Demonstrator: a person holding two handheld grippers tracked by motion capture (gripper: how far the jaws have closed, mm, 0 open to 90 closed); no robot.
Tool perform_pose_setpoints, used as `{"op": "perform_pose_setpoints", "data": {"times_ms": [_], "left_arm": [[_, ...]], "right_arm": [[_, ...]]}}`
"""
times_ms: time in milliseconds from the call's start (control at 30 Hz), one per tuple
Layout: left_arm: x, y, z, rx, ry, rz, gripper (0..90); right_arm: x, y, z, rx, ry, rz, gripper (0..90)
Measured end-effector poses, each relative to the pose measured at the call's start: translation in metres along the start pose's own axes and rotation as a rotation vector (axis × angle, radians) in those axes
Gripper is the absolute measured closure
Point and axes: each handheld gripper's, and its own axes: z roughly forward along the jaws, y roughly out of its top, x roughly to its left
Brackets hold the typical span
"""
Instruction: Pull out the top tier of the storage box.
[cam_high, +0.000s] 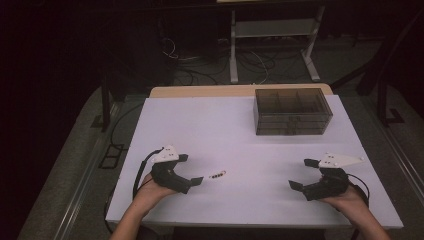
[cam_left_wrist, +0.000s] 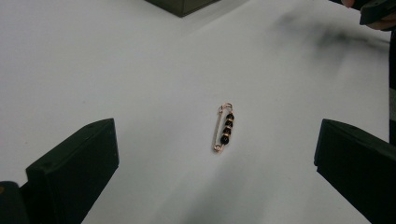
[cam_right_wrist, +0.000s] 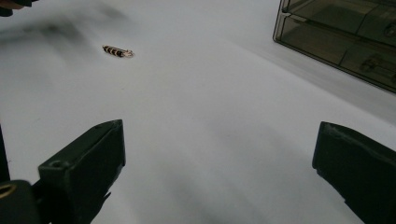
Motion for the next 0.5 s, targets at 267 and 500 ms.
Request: {"op": "perform_pose_setpoints", "data": {"times_ms": [267, 500], "left_arm": [[-0.0014, -0.0040, 0.0010, 0.011, -0.013, -0.015, 0.0], [-0.0009, -0.0043, 0.0007, 0.008, -0.007, -0.016, 0.0]], "right_arm": [[-0.0012, 0.0024, 0.0019, -0.008, -0.007, 0.006, 2.1], [-0.0025, 0.0072, 0.0036, -0.023, -0.014, 0.007, 2.1]]}}
